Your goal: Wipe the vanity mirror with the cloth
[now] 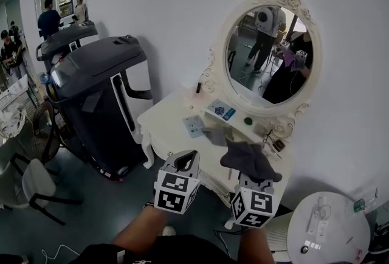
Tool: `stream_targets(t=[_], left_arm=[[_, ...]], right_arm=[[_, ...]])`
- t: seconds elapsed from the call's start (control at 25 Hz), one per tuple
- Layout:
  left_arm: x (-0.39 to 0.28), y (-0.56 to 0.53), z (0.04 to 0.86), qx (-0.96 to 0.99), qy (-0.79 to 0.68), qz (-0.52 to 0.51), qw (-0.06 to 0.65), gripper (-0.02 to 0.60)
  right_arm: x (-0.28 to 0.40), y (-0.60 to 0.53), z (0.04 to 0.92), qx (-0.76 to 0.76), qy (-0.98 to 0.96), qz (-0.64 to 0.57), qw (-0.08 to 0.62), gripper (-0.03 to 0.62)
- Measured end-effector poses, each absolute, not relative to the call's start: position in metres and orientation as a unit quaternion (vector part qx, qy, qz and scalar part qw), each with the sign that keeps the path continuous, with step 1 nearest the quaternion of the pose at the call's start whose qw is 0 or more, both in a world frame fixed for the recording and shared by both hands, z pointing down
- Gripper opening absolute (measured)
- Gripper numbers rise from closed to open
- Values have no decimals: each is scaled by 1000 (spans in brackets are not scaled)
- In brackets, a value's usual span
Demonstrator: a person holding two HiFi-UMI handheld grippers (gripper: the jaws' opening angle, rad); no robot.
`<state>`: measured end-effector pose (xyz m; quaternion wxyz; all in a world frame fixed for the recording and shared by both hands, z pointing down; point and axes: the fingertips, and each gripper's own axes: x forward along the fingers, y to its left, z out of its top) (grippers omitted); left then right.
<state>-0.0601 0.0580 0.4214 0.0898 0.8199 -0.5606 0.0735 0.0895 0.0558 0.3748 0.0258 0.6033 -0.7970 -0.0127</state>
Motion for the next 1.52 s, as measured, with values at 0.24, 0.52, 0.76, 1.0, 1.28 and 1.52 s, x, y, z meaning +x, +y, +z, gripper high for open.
stream_targets(t=[0.24, 0.52, 0.76, 1.0, 1.28, 1.52], left_arm=[[-97, 35, 432, 821, -557, 74, 106, 0], [-106, 12, 438, 824, -551, 75, 108, 0], [-102, -22, 447, 828, -544, 91, 107, 0], [-82, -83, 444, 835, -531, 109, 96, 0], [-22, -163, 437, 863, -483, 127, 79, 0], [36, -225, 434, 884, -441, 135, 69, 0]], right_arm=[[51, 36, 383, 602, -797, -16, 42, 30], [41, 11, 387, 604, -795, -18, 51, 29], [45, -26, 400, 611, -790, -2, 46, 30], [64, -86, 400, 621, -783, 12, 31, 30], [117, -157, 401, 657, -753, 35, 14, 30], [168, -209, 391, 683, -730, 39, -3, 31]])
